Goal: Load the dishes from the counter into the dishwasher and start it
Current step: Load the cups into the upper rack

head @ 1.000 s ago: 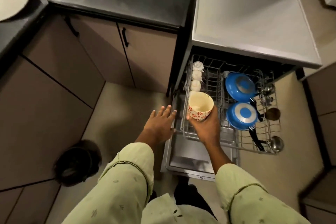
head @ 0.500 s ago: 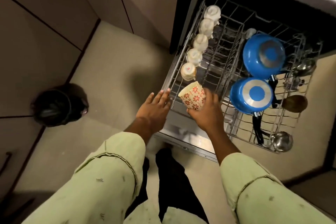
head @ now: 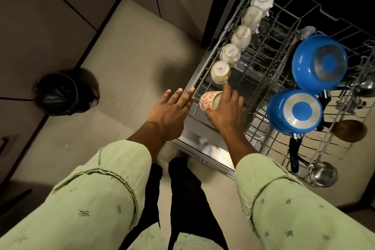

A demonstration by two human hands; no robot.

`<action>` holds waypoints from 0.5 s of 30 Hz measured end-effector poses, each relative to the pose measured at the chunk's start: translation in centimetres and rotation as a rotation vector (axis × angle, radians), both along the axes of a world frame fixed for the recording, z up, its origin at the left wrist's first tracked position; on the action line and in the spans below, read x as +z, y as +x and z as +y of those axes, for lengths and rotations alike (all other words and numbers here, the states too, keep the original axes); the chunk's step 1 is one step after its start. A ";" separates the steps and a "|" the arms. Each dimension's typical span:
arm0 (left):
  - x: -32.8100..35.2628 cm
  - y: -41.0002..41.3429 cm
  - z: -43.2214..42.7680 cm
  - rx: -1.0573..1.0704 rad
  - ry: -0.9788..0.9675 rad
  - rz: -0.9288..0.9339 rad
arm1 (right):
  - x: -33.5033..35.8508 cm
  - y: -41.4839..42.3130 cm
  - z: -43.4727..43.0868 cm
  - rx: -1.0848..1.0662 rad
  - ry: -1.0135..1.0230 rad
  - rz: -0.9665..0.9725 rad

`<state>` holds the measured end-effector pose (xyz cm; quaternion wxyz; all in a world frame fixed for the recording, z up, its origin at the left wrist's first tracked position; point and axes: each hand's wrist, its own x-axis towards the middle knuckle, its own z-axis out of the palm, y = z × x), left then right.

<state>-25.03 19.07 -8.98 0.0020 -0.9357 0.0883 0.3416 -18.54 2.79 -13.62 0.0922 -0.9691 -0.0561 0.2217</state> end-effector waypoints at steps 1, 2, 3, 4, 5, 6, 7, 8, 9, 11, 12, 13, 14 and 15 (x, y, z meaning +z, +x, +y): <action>-0.2 -0.1 0.1 0.008 -0.005 -0.004 | -0.3 0.1 0.4 0.015 -0.003 -0.020; -0.3 -0.2 0.1 0.017 -0.010 -0.008 | -0.6 0.2 0.7 0.027 -0.007 -0.040; -0.5 -0.3 0.1 0.022 -0.011 -0.013 | -0.8 0.3 1.0 0.035 -0.014 -0.058; -0.6 -0.4 0.1 0.027 -0.011 -0.017 | -1.0 0.5 1.3 0.038 -0.020 -0.075; -0.8 -0.5 0.1 0.034 -0.013 -0.022 | -1.3 0.6 1.6 0.044 -0.023 -0.094; -1.0 -0.6 0.1 0.045 -0.016 -0.025 | -1.5 0.7 1.9 0.055 -0.025 -0.117; -1.1 -0.6 0.1 0.056 -0.021 -0.026 | -1.6 0.7 2.1 0.068 -0.028 -0.140; -1.3 -0.7 0.0 0.065 -0.025 -0.028 | -1.8 0.7 2.3 0.079 -0.031 -0.157; -1.4 -0.8 0.0 0.072 -0.026 -0.031 | -2.0 0.7 2.5 0.086 -0.036 -0.165; -1.5 -0.8 0.0 0.084 -0.026 -0.033 | -2.3 0.5 2.9 0.092 -0.046 -0.171; -1.6 -0.9 0.0 0.091 -0.027 -0.033 | -2.3 0.5 3.1 0.095 -0.048 -0.176; -1.6 -0.9 0.0 0.096 -0.030 -0.035 | -2.4 0.4 3.2 0.098 -0.045 -0.173; -1.6 -0.9 0.0 0.101 -0.033 -0.037 | -2.4 0.3 3.3 0.099 -0.037 -0.160; -1.6 -0.9 -0.1 0.107 -0.036 -0.041 | -2.3 0.3 3.3 0.102 -0.025 -0.141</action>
